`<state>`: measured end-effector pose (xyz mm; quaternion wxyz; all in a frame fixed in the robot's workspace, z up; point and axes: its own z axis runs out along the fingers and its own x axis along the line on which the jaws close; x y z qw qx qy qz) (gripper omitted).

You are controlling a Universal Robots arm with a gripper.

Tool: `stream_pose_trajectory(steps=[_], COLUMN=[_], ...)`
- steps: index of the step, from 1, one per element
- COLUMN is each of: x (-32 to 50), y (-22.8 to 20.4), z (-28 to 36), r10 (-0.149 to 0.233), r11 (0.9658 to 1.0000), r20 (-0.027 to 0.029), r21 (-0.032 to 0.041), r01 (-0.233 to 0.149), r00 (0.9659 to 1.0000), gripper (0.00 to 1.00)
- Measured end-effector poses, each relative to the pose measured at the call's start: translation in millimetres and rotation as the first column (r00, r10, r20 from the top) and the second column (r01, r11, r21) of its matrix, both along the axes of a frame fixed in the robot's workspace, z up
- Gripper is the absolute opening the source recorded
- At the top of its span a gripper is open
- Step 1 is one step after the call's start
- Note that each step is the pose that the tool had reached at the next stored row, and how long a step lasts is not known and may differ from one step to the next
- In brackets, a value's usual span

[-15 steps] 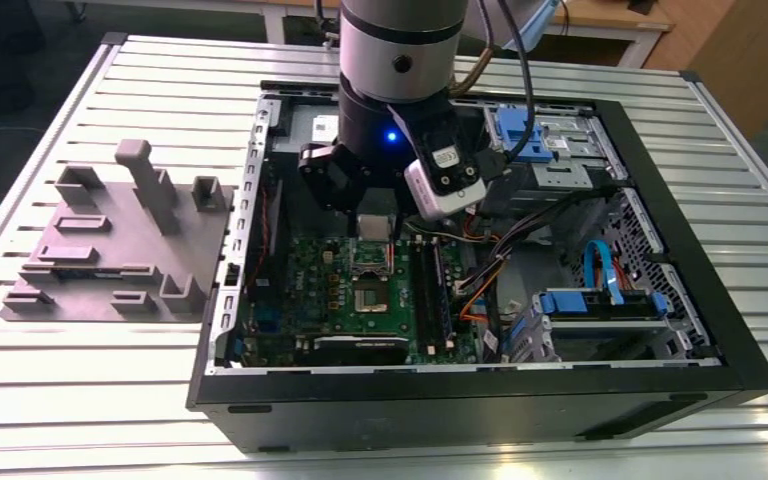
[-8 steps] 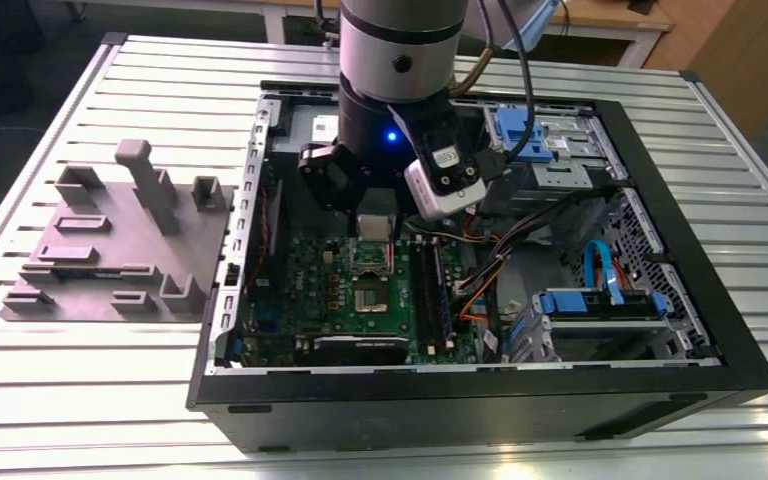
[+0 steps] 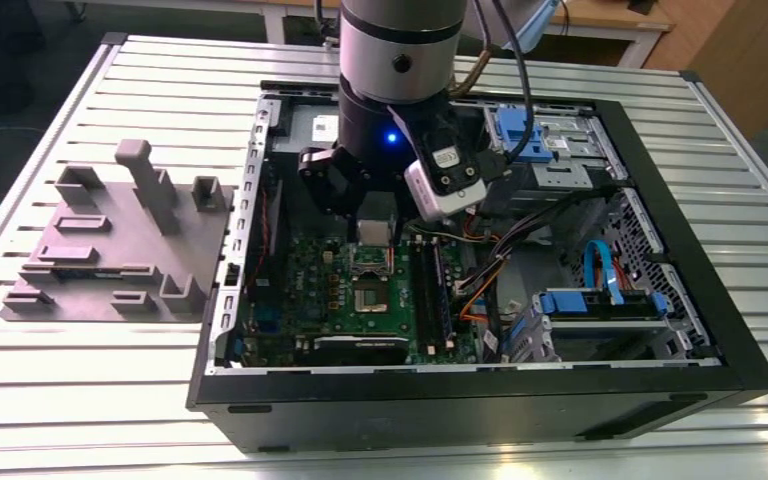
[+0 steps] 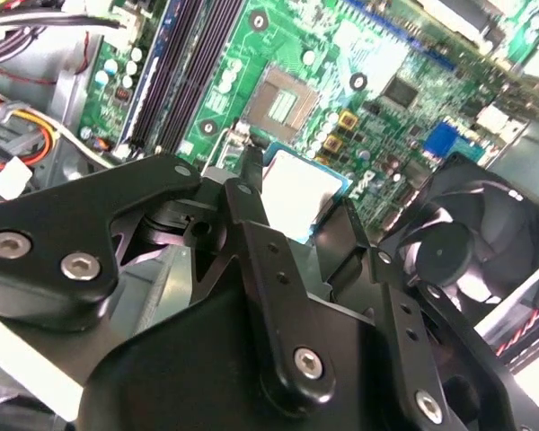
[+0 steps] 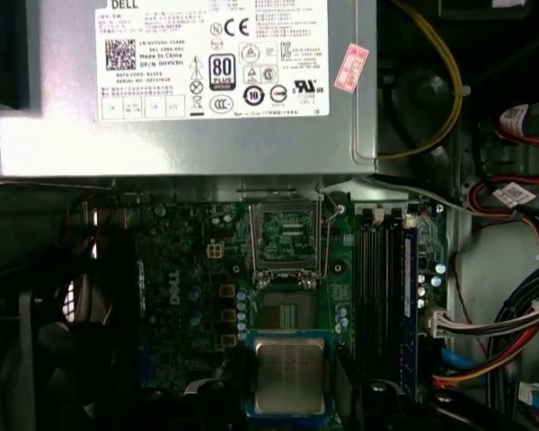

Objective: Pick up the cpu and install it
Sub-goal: 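Place the cpu into insertion slot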

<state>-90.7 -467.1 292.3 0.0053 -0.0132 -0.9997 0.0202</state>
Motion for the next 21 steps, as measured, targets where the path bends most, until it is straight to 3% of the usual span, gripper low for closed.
stream_pose_trajectory(steps=[10, 21], x=[0.1, 0.6], y=[-0.1, -3.1], z=[-18.2, -38.1], r10=[0.0, 0.0], r11=[1.0, 1.0], r20=[-0.0001, -0.0001], r21=[-0.0019, -0.002], r01=[0.0, 0.0], r00=[1.0, 1.0], gripper=[0.47, 0.47])
